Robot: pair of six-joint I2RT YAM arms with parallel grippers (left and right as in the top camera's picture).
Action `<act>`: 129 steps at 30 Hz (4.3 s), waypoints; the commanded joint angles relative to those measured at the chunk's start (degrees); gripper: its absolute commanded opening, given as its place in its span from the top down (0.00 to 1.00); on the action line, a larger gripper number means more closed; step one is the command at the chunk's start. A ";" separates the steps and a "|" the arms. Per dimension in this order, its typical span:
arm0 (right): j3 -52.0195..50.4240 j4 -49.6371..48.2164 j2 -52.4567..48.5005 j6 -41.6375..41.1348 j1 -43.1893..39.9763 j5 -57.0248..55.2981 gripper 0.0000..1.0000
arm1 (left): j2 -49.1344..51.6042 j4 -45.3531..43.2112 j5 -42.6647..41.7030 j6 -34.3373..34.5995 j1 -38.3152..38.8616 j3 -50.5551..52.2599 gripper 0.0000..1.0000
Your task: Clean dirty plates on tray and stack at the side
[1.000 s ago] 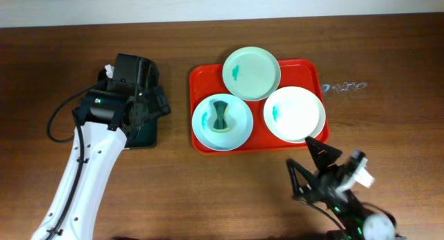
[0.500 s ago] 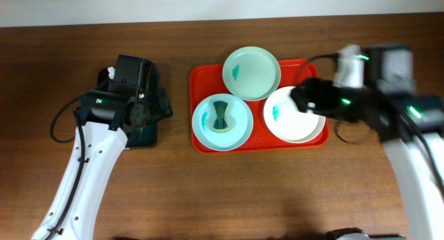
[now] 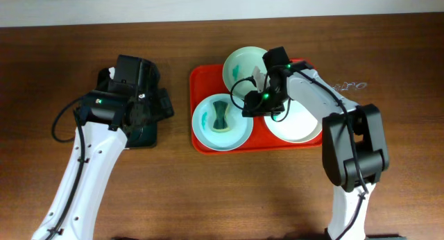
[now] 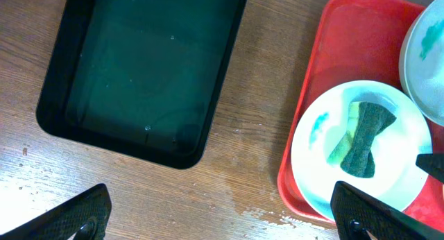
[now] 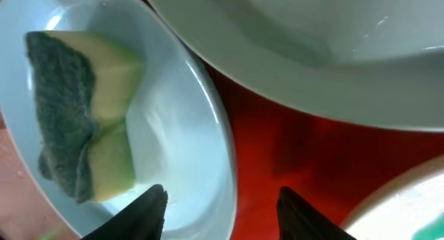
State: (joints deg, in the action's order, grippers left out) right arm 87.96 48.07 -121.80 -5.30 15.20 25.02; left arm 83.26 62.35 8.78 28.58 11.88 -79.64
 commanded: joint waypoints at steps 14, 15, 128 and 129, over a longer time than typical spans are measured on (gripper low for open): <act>0.07 -0.11 -3.32 1.01 0.11 -1.22 0.86 | 20.46 -12.07 -23.17 -10.47 8.35 0.11 0.39; 0.07 -0.04 -3.41 1.03 0.11 -1.25 0.88 | 21.40 -13.09 -23.17 -10.21 9.16 0.11 0.41; 43.76 33.99 -7.23 8.90 -34.34 -0.96 0.96 | 21.24 -6.12 -10.47 -6.36 -16.06 -12.13 1.00; 40.70 30.67 -7.26 8.92 -38.97 -1.01 0.96 | 21.24 -6.12 -10.47 -6.36 -16.06 -12.13 1.00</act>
State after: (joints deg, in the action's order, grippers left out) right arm 133.25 82.28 -128.05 2.17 -17.32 19.31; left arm 105.51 56.36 -2.11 23.16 -4.10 -91.39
